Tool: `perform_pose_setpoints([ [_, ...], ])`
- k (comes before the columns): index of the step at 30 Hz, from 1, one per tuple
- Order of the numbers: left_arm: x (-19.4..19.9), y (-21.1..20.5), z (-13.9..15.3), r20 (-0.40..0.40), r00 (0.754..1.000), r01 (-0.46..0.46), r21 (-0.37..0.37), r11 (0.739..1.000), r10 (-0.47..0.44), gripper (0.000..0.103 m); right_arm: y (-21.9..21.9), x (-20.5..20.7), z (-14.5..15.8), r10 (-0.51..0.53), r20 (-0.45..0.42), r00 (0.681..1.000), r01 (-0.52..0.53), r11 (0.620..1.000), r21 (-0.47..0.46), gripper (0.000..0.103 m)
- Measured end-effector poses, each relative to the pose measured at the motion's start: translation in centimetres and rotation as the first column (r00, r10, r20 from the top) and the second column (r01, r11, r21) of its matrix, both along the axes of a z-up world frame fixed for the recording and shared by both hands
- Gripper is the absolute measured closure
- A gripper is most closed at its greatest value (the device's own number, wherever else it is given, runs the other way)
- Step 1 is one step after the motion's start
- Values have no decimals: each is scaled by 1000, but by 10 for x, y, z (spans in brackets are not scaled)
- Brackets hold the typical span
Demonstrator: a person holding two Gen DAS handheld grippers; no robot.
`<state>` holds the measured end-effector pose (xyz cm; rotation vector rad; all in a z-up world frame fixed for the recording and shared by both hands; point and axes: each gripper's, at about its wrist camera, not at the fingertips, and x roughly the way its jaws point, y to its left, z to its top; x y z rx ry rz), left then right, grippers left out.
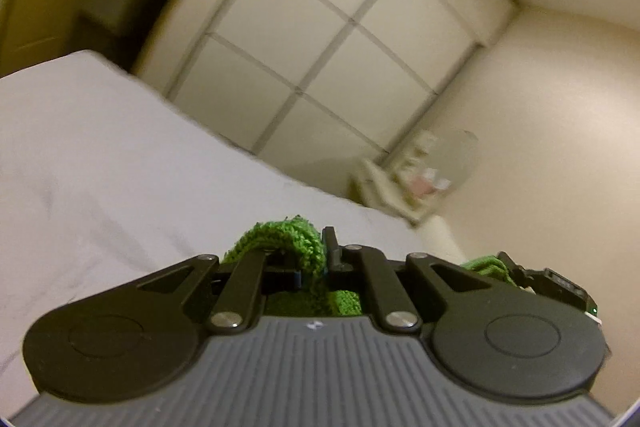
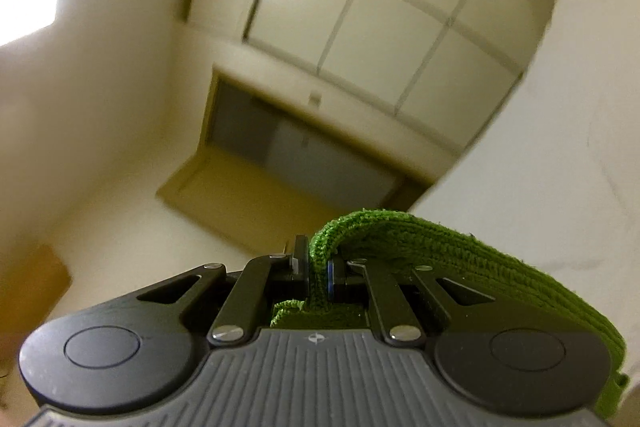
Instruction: Fold clothes
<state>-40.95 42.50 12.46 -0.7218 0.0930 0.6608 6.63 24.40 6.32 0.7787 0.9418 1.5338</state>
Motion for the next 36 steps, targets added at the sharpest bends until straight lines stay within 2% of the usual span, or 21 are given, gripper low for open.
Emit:
perform_pose_setpoints([
  [4, -2, 9, 22, 39, 993, 107, 80, 991, -110, 97, -39, -24, 28, -89, 68, 994, 83, 993, 84, 95],
  [8, -20, -12, -6, 18, 985, 171, 35, 985, -172, 96, -94, -52, 1, -79, 77, 994, 77, 997, 33, 95],
  [10, -36, -34, -42, -41, 983, 180, -40, 983, -181, 95, -116, -73, -29, -58, 53, 997, 61, 996, -60, 95],
  [12, -54, -62, -92, -124, 977, 156, -137, 978, -173, 93, -144, -88, -78, -34, 11, 999, 36, 971, -236, 94],
  [13, -64, -77, -120, -168, 971, 136, -196, 971, -170, 90, -157, -97, -111, -31, -15, 999, 23, 929, -370, 93],
  [14, -73, -89, -151, -226, 960, 100, -265, 959, -162, 88, -168, -104, -144, -42, -42, 998, 15, 866, -499, 88],
  [15, -82, -101, -187, -305, 940, 42, -349, 936, -156, 88, -178, -112, -176, -56, -67, 996, 3, 786, -618, 84],
  [16, -92, -112, -223, -375, 913, -16, -431, 902, -163, 88, -188, -118, -207, -70, -95, 993, -18, 704, -710, 84],
  [17, -102, -123, -259, -444, 878, -80, -506, 859, -180, 88, -197, -124, -235, -76, -134, 988, -54, 645, -762, 84],
  [18, -111, -131, -286, -492, 850, -136, -551, 823, -189, 88, -204, -128, -258, -80, -160, 984, -82, 594, -800, 84],
  [21, -138, -155, -331, -532, 826, -205, -593, 779, -187, 88, -210, -137, -306, -50, -153, 987, -106, 513, -852, 80],
  [22, -141, -157, -338, -528, 830, -203, -588, 783, -181, 87, -210, -139, -319, -39, -149, 988, -110, 497, -861, 78],
  [24, -139, -157, -351, -515, 842, -187, -562, 806, -164, 81, -199, -134, -336, -11, -125, 992, -101, 523, -847, 70],
  [29, -123, -147, -384, -460, 880, -143, -491, 860, -117, 68, -172, -112, -385, 58, -60, 997, -83, 619, -781, 63],
  [30, -122, -147, -389, -448, 887, -132, -476, 870, -110, 63, -170, -112, -393, 63, -56, 996, -83, 638, -765, 56],
  [32, -118, -143, -404, -410, 907, -114, -460, 880, -97, 58, -177, -110, -409, 68, -54, 996, -86, 674, -734, 50],
  [36, -124, -139, -437, -299, 952, -86, -483, 871, -72, 47, -187, -110, -434, 77, -84, 993, -113, 746, -657, 45],
])
